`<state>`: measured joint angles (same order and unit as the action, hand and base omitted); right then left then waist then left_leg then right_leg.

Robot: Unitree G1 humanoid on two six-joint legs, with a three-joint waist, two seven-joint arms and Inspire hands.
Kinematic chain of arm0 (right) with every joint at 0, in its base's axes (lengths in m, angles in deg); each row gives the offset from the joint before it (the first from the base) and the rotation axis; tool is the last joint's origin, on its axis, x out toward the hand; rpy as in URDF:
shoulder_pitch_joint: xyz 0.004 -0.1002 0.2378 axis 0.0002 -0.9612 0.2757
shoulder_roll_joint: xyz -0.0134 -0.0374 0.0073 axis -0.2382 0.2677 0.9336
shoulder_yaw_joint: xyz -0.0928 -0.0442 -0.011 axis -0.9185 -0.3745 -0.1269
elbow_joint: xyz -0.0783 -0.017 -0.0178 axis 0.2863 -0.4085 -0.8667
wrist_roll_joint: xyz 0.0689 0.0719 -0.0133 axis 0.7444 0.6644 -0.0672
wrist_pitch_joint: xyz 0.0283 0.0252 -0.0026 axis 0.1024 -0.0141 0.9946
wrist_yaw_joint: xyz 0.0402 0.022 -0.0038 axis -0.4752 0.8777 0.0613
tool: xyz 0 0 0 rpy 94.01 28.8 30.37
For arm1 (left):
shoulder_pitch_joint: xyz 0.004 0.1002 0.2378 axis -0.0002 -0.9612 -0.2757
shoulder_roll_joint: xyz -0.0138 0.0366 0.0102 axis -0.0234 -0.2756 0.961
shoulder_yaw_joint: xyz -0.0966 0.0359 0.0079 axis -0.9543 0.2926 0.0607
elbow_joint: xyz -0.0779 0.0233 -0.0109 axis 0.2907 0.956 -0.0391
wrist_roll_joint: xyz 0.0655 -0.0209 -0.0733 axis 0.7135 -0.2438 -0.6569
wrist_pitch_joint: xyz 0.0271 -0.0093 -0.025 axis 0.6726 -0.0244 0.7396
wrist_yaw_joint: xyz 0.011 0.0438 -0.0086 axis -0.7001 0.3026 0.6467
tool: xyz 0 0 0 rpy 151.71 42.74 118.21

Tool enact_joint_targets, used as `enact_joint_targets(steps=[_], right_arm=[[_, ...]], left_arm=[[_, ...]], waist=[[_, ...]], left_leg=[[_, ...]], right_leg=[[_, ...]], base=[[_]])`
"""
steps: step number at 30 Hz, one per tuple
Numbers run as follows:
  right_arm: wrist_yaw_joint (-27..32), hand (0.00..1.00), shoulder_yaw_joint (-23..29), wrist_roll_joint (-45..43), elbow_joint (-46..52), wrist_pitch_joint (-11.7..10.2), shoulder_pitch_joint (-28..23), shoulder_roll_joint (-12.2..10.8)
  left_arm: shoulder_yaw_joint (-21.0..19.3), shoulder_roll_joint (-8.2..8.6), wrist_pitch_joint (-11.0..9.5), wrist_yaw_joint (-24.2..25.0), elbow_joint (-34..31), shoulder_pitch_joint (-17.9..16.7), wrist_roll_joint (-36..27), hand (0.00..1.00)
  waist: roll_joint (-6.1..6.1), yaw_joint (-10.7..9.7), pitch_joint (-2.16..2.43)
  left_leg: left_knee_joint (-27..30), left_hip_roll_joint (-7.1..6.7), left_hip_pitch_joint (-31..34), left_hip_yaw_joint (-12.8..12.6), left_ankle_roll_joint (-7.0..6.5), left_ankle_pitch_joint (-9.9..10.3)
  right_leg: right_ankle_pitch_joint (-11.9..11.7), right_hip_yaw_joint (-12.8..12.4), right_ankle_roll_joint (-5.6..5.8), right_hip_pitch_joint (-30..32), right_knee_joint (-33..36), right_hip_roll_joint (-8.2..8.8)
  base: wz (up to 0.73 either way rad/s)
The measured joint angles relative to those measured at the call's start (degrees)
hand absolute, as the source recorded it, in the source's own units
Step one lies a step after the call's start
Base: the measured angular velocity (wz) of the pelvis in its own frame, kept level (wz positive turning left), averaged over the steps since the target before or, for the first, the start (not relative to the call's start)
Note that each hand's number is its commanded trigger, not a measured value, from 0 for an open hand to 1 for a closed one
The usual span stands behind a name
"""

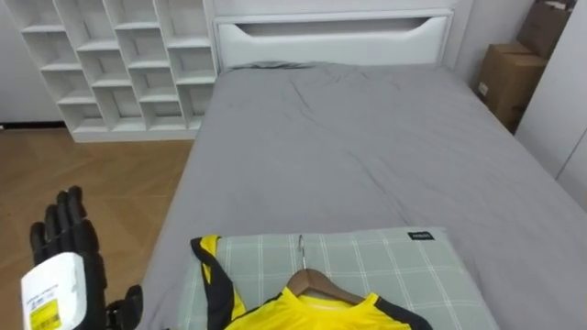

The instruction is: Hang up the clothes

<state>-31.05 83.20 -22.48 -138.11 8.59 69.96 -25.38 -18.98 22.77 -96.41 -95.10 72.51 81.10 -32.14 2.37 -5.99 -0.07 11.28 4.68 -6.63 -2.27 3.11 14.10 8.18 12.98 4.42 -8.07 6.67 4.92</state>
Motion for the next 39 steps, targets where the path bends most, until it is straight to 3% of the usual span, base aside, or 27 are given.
enact_joint_targets(steps=[6,17,23,27,32,39], right_arm=[[0.1,0.0,0.0,0.0,0.0,-0.1,0.3,0.0],[-0.7,0.0,0.0,0.0,-0.1,0.1,0.6,0.2],[-0.7,0.0,0.5,-0.7,-2.4,0.0,2.7,0.3],[-0.9,0.0,1.1,-0.8,-3.1,0.1,3.1,0.3],[-2.0,0.0,1.3,-1.6,-2.9,0.1,3.5,0.5],[-2.0,0.0,1.6,-3.0,-2.8,0.1,3.4,0.9]], left_arm=[[2.3,0.0,0.1,1.7,0.1,1.0,0.1,0.0],[5.9,-0.01,2.4,5.2,0.2,1.1,0.2,0.0],[9.4,-0.85,3.3,10.3,0.2,2.0,2.6,0.0],[12.0,-1.07,4.0,14.3,0.1,4.3,3.5,0.0],[12.7,-1.64,4.7,17.5,0.1,5.3,5.0,0.0],[12.7,-1.86,4.9,21.1,0.1,6.8,5.0,0.0]], waist=[[0.02,-0.8,0.02],[0.47,-2.0,0.02],[0.8,-3.3,-0.1],[0.9,-3.5,-0.44],[0.91,-4.9,-0.48],[1.42,-5.1,-0.14]], left_leg=[[0.0,0.01,-0.5,-0.5,0.0,0.0],[-0.7,0.01,-0.8,-1.0,-0.03,0.0],[-0.5,0.0,-0.9,-1.4,-0.09,-0.1],[-0.6,0.0,-0.9,-2.2,-0.09,-0.1],[-0.6,-0.01,-0.8,-2.4,-0.09,-0.1],[-0.5,-0.02,0.1,-3.1,-0.1,-0.1]], right_leg=[[0.0,-0.5,0.0,-0.1,0.2,0.0],[0.0,-1.2,0.01,-0.1,0.1,-0.05],[0.0,-1.4,0.01,-0.1,0.2,-0.01],[0.0,-1.8,0.01,0.1,0.1,0.01],[0.0,-2.2,0.07,0.3,0.1,0.0],[0.0,-3.1,0.08,1.8,0.3,-0.01]], base=[[-0.05],[-0.02],[0.0],[-0.02],[-0.02],[-0.05]])
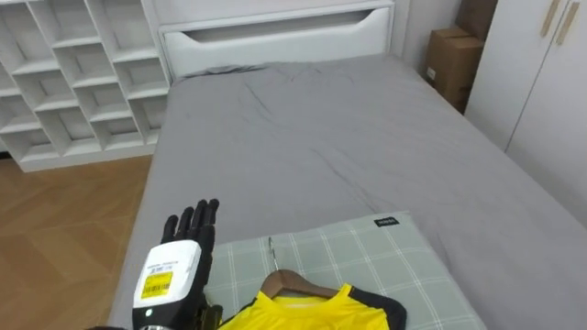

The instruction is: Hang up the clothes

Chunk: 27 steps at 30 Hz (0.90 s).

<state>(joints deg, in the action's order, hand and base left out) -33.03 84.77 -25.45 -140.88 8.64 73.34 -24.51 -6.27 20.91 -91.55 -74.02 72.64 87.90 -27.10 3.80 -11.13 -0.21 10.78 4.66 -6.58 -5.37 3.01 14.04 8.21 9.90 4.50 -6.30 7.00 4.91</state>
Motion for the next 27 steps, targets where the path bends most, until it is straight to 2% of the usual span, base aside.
enact_joint_targets(steps=[4,6,7,12,17,27], right_arm=[[0.2,0.0,0.0,-0.7,0.8,0.1,-0.5,0.6],[0.6,0.0,0.0,-2.2,2.2,0.1,-1.1,0.6],[0.8,0.0,0.0,-2.4,2.3,0.1,-1.1,0.7],[2.9,0.0,0.3,-2.8,2.2,0.3,-1.6,1.0],[4.2,0.0,0.5,-2.8,1.6,0.7,-1.7,1.0],[7.0,0.0,-0.2,-5.3,1.7,0.8,-2.4,1.0]], left_arm=[[0.0,-1.03,0.5,1.1,0.0,1.1,0.0,0.0],[0.0,-2.33,1.8,1.4,0.2,1.2,0.0,0.0],[0.0,-2.44,2.1,1.4,0.5,1.3,0.0,0.0],[-0.2,-2.43,2.8,2.1,5.9,3.0,-1.2,0.0],[-0.6,-2.23,2.8,2.3,7.2,3.9,-4.8,0.0],[-1.8,-2.18,2.5,2.6,16.8,9.5,-9.6,0.0]], waist=[[-0.24,-0.1,-0.16],[-0.46,-0.8,-0.3],[-0.47,-1.0,-0.29],[-0.61,-1.2,-0.25],[-1.08,-1.2,-0.08],[-1.06,-1.2,-0.06]], left_leg=[[0.0,0.01,0.0,-0.6,-0.01,0.0],[0.0,0.01,0.0,-0.8,-0.01,0.0],[0.0,0.01,0.0,-0.8,-0.01,0.0],[0.0,0.02,-0.1,-0.9,-0.04,0.0],[0.1,0.02,-0.1,-0.9,-0.09,-0.1],[-0.2,0.01,0.2,-0.9,-0.23,-0.1]], right_leg=[[0.0,-0.3,0.0,0.5,0.8,0.03],[0.0,-0.3,0.0,0.6,0.8,0.05],[0.0,-0.3,0.0,0.6,0.8,0.05],[0.0,-0.3,0.0,0.6,0.8,0.05],[0.0,-0.4,0.0,0.6,0.9,0.05],[0.0,-0.3,0.0,0.8,0.8,0.05]], base=[[-0.06],[0.0],[0.0],[0.0],[0.0],[0.0]])
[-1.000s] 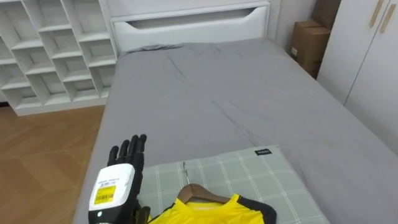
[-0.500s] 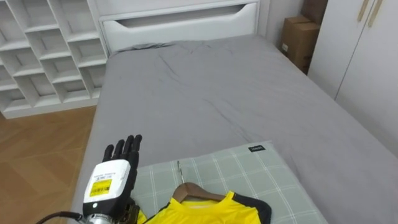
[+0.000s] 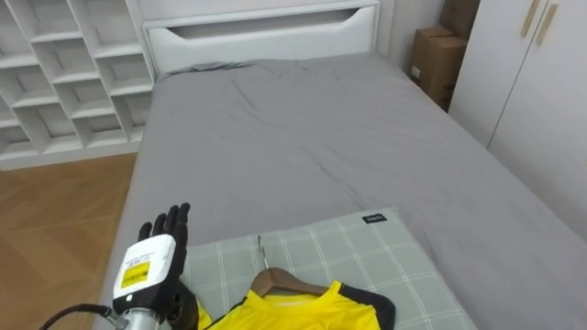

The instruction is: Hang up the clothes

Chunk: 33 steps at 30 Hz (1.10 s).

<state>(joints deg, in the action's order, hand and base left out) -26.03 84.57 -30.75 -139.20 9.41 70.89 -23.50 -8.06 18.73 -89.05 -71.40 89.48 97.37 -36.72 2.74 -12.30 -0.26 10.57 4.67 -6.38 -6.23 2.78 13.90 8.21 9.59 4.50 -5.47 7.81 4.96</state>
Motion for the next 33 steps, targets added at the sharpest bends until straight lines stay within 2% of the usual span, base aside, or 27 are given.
enact_joint_targets(steps=[5,11,15,25,30,33], right_arm=[[0.0,0.0,-0.3,0.0,0.1,0.2,-0.5,0.0],[0.6,0.0,-0.3,-0.6,0.6,1.2,-1.0,0.0],[0.6,0.0,-0.4,-1.3,0.6,1.2,-0.9,0.0],[2.1,0.0,-1.6,-1.3,0.6,1.8,-0.3,-0.2],[2.6,0.0,-2.8,-1.2,0.3,1.8,0.1,-0.4],[2.4,0.0,-2.8,-1.2,0.4,1.8,0.1,-0.4]], left_arm=[[0.0,0.13,0.6,3.2,1.7,0.1,-3.1,0.0],[0.0,2.04,1.4,7.0,2.0,0.1,-6.2,0.0],[0.1,2.57,1.4,9.5,2.4,0.1,-7.0,0.0],[1.1,3.43,1.4,10.3,3.3,0.2,-7.4,0.0],[1.2,3.24,1.4,11.9,3.4,0.4,-9.7,0.0],[1.7,3.03,1.4,12.3,5.4,1.9,-9.7,0.0]], waist=[[0.22,0.0,0.04],[0.78,-0.2,-0.05],[0.62,-0.2,-0.16],[0.22,-0.5,-0.41],[-0.31,-0.5,-0.24],[-0.6,-0.6,-0.42]], left_leg=[[0.1,0.0,0.9,0.0,0.0,0.0],[0.2,0.04,0.7,0.0,0.0,0.0],[0.2,0.04,0.8,-0.1,-0.01,0.0],[0.3,0.02,1.7,-0.2,-0.17,-0.4],[0.4,0.03,2.2,-0.2,-0.17,-0.4],[0.7,0.04,2.7,-0.2,-0.18,-0.4]], right_leg=[[0.0,-0.1,-0.02,0.8,0.1,0.0],[0.0,-0.1,-0.02,0.9,0.9,0.02],[0.0,-0.1,-0.02,1.0,0.9,0.03],[0.0,-0.3,0.0,1.8,0.8,0.06],[0.0,-0.3,-0.01,2.4,0.9,0.07],[0.0,-0.3,-0.03,2.8,1.0,0.08]], base=[[0.0],[0.01],[0.0],[0.0],[0.0],[0.0]])
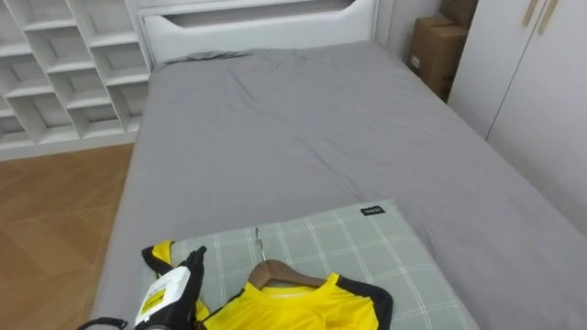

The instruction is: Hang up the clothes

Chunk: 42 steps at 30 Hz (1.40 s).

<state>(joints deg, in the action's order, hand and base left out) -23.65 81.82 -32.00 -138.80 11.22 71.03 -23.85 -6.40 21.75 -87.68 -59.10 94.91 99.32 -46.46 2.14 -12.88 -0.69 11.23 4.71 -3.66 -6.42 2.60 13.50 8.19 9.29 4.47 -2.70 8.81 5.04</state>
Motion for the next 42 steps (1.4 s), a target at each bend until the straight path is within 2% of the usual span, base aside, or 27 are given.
enact_joint_targets(steps=[7,16,19,23,26,29,33,41,42], right_arm=[[0.0,0.0,-0.1,0.1,0.1,0.0,1.4,0.0],[-0.6,0.0,-4.5,2.3,0.0,-0.2,5.0,0.0],[-0.6,0.0,-5.6,2.8,-0.5,-0.8,6.3,0.1],[-0.3,0.0,-8.1,3.0,-1.9,-0.8,9.3,0.6],[-0.2,0.0,-9.2,2.4,-2.3,-0.8,11.1,0.8],[-0.2,0.0,-10.7,2.8,-2.3,-0.9,11.7,0.7],[-0.2,0.0,-11.3,3.4,-2.5,-0.9,12.7,0.2],[0.0,0.0,-13.7,5.1,-3.4,-0.7,14.8,0.0],[0.0,0.0,-13.9,5.1,-3.4,-0.6,15.3,0.0]], left_arm=[[0.1,0.0,0.0,1.2,2.8,3.1,-2.2,0.0],[1.0,-0.01,-1.1,2.5,9.5,7.8,-6.1,0.0],[1.0,-0.33,-1.6,2.5,11.6,10.8,-6.4,0.0],[1.0,-0.69,-3.1,1.9,16.3,16.1,-6.5,0.0],[1.0,-0.69,-3.4,1.8,18.4,18.1,-6.9,0.0],[1.1,-0.64,-4.1,1.8,20.5,18.6,-8.7,0.0],[1.0,-1.05,-4.1,1.8,22.0,20.0,-8.8,0.0],[1.0,-0.95,-4.1,1.8,22.6,20.7,-8.9,0.0],[1.0,-0.96,-4.1,1.8,23.0,21.2,-9.8,0.0]], waist=[[-0.3,-0.2,-0.07],[-0.41,-0.2,-0.08],[-0.33,-0.2,-0.15],[0.6,0.0,-1.07],[0.73,0.2,-1.33],[0.32,-0.1,-1.6],[-0.69,0.0,-2.21],[-0.87,-0.8,-2.42],[-0.92,-0.8,-2.56]], left_leg=[[0.3,-0.02,1.5,-0.3,-0.03,0.0],[1.1,0.04,4.0,-0.7,-0.11,-0.1],[2.6,0.21,6.9,-0.7,-0.11,-0.1],[3.8,0.35,9.7,-0.8,-0.11,-0.1],[4.4,0.51,11.4,-1.1,-0.19,-0.2],[4.6,0.53,12.0,-1.3,-0.18,-0.2],[6.6,0.54,14.6,-1.3,-0.19,-0.2],[9.7,0.78,19.1,-1.2,-0.21,-0.2],[10.4,0.79,19.8,-1.2,-0.24,-0.2]], right_leg=[[0.0,-1.4,-0.03,2.1,1.1,-0.01],[-0.1,-1.6,-0.2,4.4,1.4,0.0],[-0.4,-1.4,-0.44,6.7,2.1,0.01],[-0.6,-1.6,-0.55,9.5,3.0,-0.02],[-0.6,-2.4,-0.6,12.3,5.1,-0.08],[-0.7,-2.9,-0.66,13.3,6.1,-0.05],[-0.7,-2.9,-0.69,15.1,6.3,0.12],[-0.8,-2.8,-0.86,18.6,8.2,0.28],[-0.8,-2.8,-0.86,19.2,8.3,0.36]], base=[[-0.03],[-0.01],[0.09],[-0.03],[-0.09],[-0.04],[0.02],[0.04],[0.0]])
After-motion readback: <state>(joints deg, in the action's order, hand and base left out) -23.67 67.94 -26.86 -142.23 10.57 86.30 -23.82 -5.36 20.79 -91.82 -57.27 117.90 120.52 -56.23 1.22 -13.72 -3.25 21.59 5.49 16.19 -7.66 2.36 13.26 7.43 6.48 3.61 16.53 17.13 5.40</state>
